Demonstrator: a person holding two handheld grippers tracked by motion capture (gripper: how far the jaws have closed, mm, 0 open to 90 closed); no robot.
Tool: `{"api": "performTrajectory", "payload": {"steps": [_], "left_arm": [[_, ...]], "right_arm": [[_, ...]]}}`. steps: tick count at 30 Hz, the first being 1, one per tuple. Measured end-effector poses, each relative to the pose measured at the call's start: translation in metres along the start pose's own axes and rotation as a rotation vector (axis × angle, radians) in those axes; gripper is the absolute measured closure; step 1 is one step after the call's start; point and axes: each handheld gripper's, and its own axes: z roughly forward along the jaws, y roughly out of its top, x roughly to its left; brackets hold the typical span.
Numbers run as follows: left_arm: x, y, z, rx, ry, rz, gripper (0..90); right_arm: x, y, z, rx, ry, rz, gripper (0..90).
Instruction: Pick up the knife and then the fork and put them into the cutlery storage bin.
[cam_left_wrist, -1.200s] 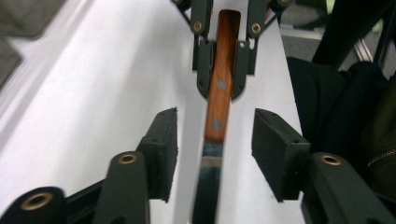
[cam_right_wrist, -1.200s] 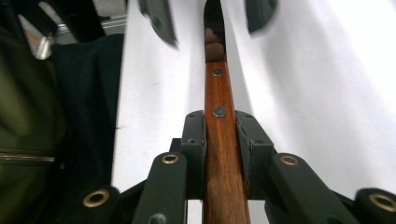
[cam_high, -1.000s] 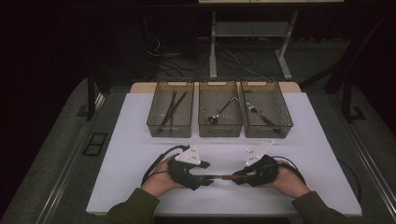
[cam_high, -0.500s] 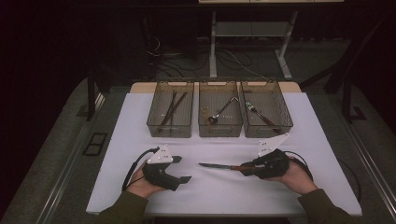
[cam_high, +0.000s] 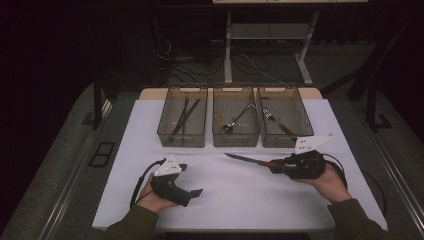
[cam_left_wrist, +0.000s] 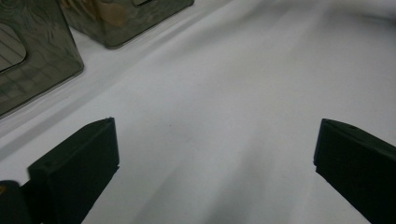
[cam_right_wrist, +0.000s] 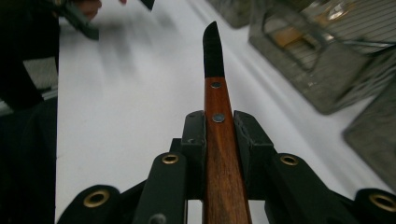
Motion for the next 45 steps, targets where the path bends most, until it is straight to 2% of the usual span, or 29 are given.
{"api": "performTrajectory", "payload": {"steps": [4, 10, 20, 26, 33, 37, 45], "left_arm": [[-0.001, 0.001, 0.0, -0.003, 0.006, 0.008, 0.0], [-0.001, 0.0, 0.002, 0.008, 0.002, 0.003, 0.0], [-0.002, 0.0, 0.002, 0.013, -0.001, 0.015, 0.0], [-0.002, 0.0, 0.003, 0.018, -0.011, 0.004, 0.0], [-0.002, 0.0, 0.004, 0.021, -0.017, 0.007, 0.0], [-0.002, 0.0, 0.004, 0.019, -0.022, 0.006, 0.0], [-0.002, -0.001, 0.005, 0.029, -0.031, 0.019, 0.0]], "right_arm": [[-0.006, 0.002, -0.015, -0.047, -0.035, 0.023, 75.3], [-0.019, 0.005, -0.035, -0.1, -0.114, 0.064, 75.3], [-0.045, 0.006, -0.059, -0.133, -0.269, 0.15, 75.3], [-0.066, 0.008, -0.066, -0.143, -0.358, 0.208, 75.3], [-0.096, 0.016, -0.055, -0.107, -0.467, 0.304, 75.3], [-0.113, 0.022, -0.038, -0.042, -0.521, 0.347, 75.3], [-0.138, 0.026, -0.007, 0.039, -0.577, 0.426, 75.1]]}}
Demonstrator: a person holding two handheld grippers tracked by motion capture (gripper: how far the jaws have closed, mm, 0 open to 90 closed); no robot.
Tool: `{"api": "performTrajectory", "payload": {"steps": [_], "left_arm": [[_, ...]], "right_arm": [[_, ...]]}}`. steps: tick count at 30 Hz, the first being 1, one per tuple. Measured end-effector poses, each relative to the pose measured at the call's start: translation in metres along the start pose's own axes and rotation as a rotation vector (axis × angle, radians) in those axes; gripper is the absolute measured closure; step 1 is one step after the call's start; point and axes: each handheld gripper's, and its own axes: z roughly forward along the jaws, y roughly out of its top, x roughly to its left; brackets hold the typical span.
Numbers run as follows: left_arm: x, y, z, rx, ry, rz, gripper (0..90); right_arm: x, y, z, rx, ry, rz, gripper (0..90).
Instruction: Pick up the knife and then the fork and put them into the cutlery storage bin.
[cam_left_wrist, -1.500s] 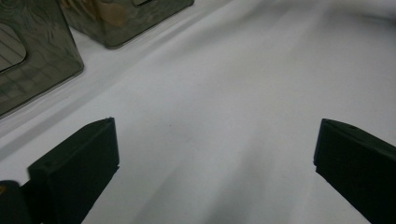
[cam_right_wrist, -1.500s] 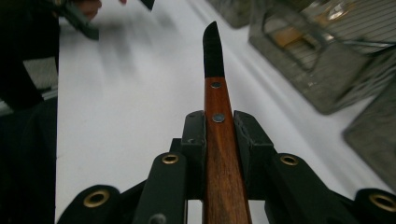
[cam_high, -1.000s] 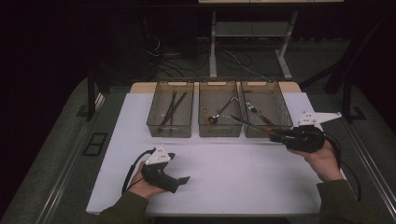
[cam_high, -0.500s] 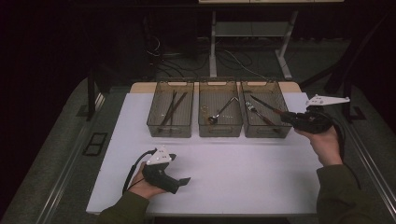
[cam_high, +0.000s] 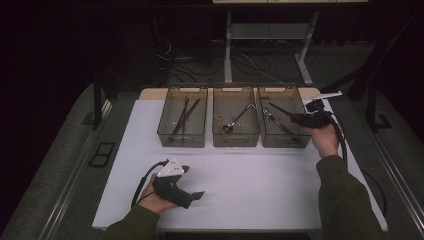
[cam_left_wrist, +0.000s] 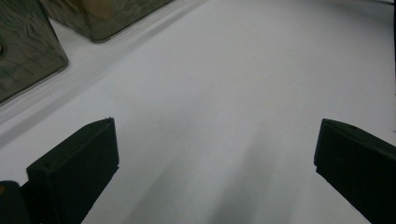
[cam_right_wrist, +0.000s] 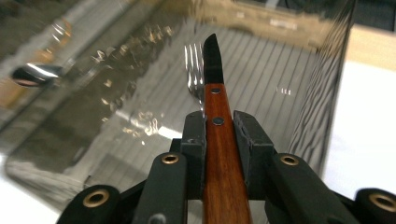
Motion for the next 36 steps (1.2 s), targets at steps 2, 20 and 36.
{"api": "performTrajectory", "payload": {"steps": [2, 20, 36], "left_arm": [[0.0, 0.0, 0.0, 0.0, -0.002, 0.001, 0.0], [-0.001, 0.0, 0.002, -0.006, -0.002, -0.01, 0.0], [0.001, -0.001, -0.001, 0.001, 0.005, 0.006, 0.0]], "right_arm": [[0.001, 0.0, 0.007, 0.025, -0.014, 0.002, 74.5], [0.01, -0.01, -0.023, -0.101, 0.134, -0.007, 32.6], [0.043, -0.049, -0.046, -0.169, 0.192, -0.1, 14.4]]}}
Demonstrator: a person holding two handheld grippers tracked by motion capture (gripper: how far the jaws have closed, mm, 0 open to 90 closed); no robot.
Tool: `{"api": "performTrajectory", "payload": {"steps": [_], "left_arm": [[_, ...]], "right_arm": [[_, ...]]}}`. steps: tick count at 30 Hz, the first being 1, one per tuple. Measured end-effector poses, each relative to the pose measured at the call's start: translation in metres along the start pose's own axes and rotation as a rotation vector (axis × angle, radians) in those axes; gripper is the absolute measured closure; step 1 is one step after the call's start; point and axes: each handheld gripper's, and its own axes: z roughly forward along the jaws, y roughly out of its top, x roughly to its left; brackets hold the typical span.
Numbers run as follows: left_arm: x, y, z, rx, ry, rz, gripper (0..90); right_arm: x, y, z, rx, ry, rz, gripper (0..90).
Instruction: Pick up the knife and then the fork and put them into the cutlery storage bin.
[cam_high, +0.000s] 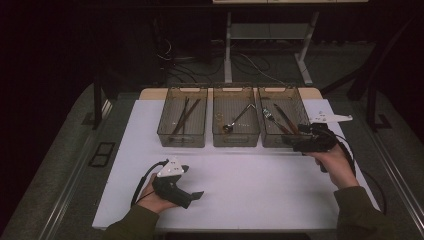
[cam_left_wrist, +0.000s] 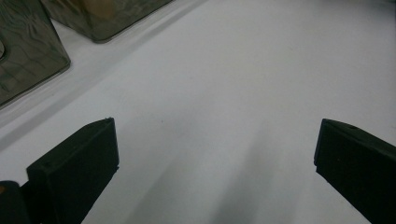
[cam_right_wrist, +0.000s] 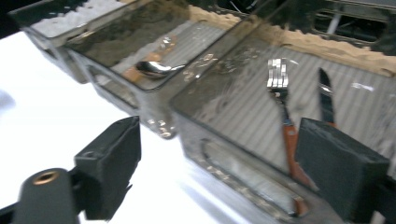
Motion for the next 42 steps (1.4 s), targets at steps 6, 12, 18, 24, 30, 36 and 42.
{"api": "performTrajectory", "payload": {"steps": [6, 12, 18, 24, 30, 36, 42], "left_arm": [[0.0, 0.0, -0.001, -0.004, 0.001, 0.004, 0.0], [0.0, 0.0, -0.001, -0.01, 0.002, 0.002, 0.0], [0.001, 0.0, -0.003, -0.014, 0.003, 0.005, 0.0], [0.001, 0.0, -0.003, -0.021, 0.002, 0.007, 0.0], [0.0, 0.0, -0.004, -0.024, 0.001, 0.002, 0.0], [0.001, 0.0, -0.005, -0.024, -0.001, 0.01, 0.0], [0.001, 0.0, -0.005, -0.024, -0.003, 0.012, 0.0]], "right_arm": [[0.021, -0.015, -0.004, -0.046, 0.015, -0.027, 14.2], [0.042, -0.032, -0.01, -0.051, 0.054, -0.075, 12.4], [0.055, -0.05, -0.014, -0.058, 0.09, -0.08, 12.4], [0.062, -0.068, -0.016, -0.035, 0.112, -0.07, 12.4], [0.066, -0.081, -0.019, -0.016, 0.121, -0.083, 12.4], [0.069, -0.09, -0.022, 0.009, 0.118, -0.102, 12.4], [0.065, -0.097, -0.023, 0.039, 0.108, -0.112, 12.4]]}}
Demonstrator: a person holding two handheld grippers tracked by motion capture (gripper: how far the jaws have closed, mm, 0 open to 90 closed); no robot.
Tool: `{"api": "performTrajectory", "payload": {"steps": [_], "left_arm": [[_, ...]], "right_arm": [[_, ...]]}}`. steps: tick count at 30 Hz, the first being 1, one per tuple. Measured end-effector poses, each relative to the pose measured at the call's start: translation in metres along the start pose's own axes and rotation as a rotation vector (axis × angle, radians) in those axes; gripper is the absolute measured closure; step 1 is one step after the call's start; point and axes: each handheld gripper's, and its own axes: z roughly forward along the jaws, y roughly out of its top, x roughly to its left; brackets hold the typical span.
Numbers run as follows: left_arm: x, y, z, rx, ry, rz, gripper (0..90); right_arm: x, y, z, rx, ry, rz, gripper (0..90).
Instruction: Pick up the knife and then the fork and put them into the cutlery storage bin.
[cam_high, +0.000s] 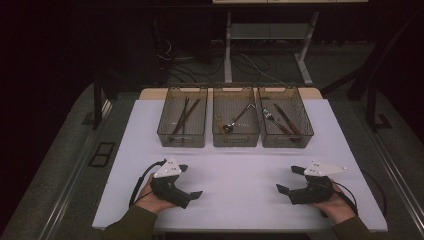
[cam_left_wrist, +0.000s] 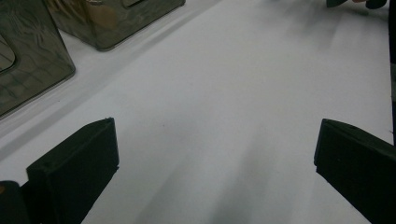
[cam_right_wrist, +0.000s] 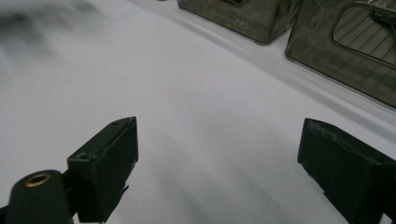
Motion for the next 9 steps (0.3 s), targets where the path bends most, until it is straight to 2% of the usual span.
{"api": "performTrajectory", "payload": {"steps": [9], "left_arm": [[0.0, -0.0002, 0.0005, 0.001, -0.003, -0.001, 0.0]], "right_arm": [[-0.0019, -0.0006, 0.0008, 0.014, -0.013, -0.014, 12.4]]}}
